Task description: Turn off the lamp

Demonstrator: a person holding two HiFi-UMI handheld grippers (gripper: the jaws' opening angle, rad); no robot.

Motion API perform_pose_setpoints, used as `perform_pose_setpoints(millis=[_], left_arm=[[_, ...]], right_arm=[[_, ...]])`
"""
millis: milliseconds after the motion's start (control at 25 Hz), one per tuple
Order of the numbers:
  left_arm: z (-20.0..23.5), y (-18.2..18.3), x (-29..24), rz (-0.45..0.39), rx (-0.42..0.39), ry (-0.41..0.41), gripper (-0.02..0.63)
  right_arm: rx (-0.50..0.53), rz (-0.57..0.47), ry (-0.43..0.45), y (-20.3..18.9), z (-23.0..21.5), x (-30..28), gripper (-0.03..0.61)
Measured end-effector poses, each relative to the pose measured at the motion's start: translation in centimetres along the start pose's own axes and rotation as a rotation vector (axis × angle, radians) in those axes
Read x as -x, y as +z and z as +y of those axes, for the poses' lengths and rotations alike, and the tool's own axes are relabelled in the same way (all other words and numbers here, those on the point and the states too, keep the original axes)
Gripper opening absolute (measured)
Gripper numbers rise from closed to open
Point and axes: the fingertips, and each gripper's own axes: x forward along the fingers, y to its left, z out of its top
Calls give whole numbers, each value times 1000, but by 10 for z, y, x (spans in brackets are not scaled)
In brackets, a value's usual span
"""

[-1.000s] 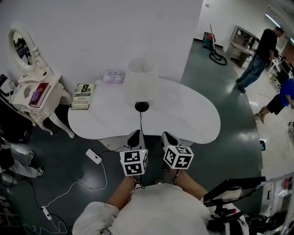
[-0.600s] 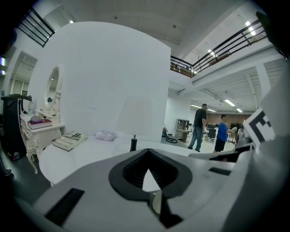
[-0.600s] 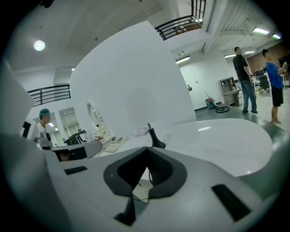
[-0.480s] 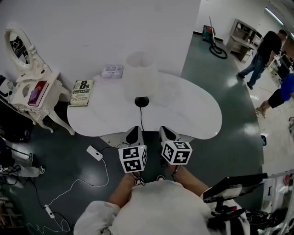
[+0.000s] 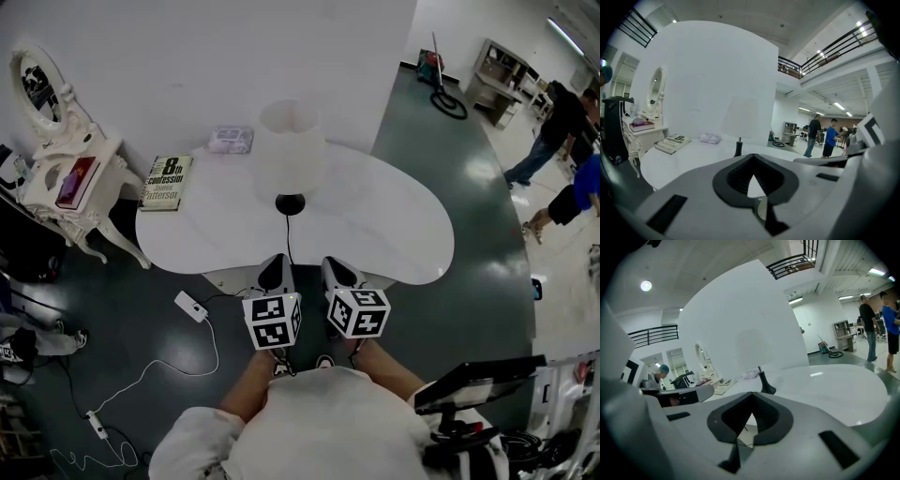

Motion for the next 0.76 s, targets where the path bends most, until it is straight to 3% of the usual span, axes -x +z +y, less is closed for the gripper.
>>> perform_pose_setpoints(millis=[760], left_arm=[[8, -3, -1, 16, 13, 29, 8]], right_arm=[[-3, 17, 0, -3, -5, 0, -1]])
